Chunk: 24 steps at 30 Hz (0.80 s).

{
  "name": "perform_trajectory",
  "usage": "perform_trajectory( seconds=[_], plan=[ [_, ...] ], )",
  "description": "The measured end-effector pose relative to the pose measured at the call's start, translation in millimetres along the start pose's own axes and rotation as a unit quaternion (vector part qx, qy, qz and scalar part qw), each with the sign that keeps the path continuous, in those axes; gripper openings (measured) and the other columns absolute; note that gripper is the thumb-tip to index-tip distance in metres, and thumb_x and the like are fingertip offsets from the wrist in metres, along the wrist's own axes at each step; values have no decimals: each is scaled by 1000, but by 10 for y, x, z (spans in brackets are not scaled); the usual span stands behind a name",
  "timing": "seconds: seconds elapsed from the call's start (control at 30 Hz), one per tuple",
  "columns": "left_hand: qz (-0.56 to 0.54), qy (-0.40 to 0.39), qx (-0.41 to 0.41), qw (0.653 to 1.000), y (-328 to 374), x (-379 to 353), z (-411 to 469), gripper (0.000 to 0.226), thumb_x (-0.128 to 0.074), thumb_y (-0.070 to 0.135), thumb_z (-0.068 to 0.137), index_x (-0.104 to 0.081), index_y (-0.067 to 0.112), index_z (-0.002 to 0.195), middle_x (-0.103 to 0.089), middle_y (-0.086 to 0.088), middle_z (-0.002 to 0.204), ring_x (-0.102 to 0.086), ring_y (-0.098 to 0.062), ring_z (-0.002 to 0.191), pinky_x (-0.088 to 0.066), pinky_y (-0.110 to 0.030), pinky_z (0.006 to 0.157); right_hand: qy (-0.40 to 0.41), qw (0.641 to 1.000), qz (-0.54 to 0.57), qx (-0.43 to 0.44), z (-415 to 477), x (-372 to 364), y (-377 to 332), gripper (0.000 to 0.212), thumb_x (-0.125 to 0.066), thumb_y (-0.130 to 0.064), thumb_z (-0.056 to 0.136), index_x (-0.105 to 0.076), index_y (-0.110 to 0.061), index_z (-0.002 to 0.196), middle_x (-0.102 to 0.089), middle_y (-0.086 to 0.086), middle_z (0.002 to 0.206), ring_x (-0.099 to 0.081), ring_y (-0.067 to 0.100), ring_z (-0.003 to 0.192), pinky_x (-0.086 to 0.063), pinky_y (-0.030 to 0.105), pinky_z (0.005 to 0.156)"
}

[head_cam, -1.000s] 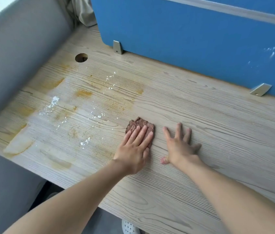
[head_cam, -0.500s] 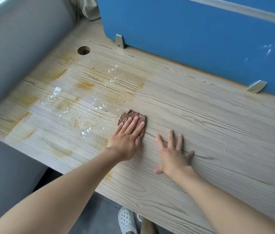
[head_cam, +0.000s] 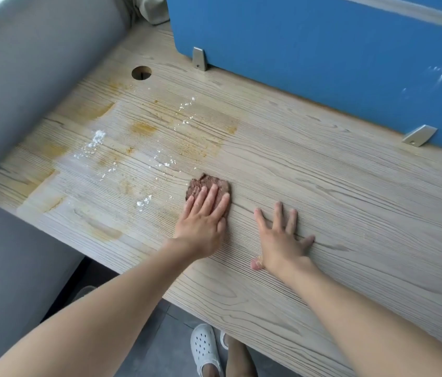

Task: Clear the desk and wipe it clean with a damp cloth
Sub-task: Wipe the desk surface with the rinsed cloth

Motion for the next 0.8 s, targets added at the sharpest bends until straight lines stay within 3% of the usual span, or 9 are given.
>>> perform_trajectory(
  seconds=[0.13,0.33,0.57,0.7,0.8],
  plan=[
    [25,-8,-62,998,-33,-83,-264,56,2,52,99,25,43,150,29,10,160,30,-13,146,17,-37,120,10,1000,-2,19,-90,10,-19,122,-77,-53,80,16,-35,156,32,8,162,25,41,149,-12,80,108],
    [-15,6,13,1000,-76,-44,-119,57,-8,47,103,18,41,154,26,7,162,28,-15,147,16,-38,121,-35,999,16,35,-300,-209,-234,127,-80,-55,75,19,-41,153,38,8,158,27,46,146,-16,79,108],
    [22,-14,-55,998,-164,-111,-389,55,-1,50,101,25,43,149,30,10,159,30,-14,146,14,-38,122,-23,999,-4,28,-316,-217,-291,126,-79,-46,80,23,-41,153,40,12,157,27,50,144,-16,82,105],
    [-15,-25,19,999,-302,10,-186,57,-10,46,104,21,42,152,26,6,162,27,-17,148,14,-39,122,-24,999,-8,27,-313,-215,-288,126,-79,-46,80,25,-41,152,40,13,157,27,50,144,-16,82,106],
    [3,-22,-11,1000,-133,-110,-404,59,-6,49,102,25,41,151,31,4,160,31,-19,146,14,-43,122,-24,999,-3,22,-309,-223,-297,125,-79,-45,81,23,-42,153,40,12,157,27,50,144,-16,81,106]
  ],
)
Point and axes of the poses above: each hand's wrist, its own z-axis towards the middle knuckle, its own x-axis out of the back of the hand, y = z × x, the point moved 1 cm from there along z, towards the middle knuckle
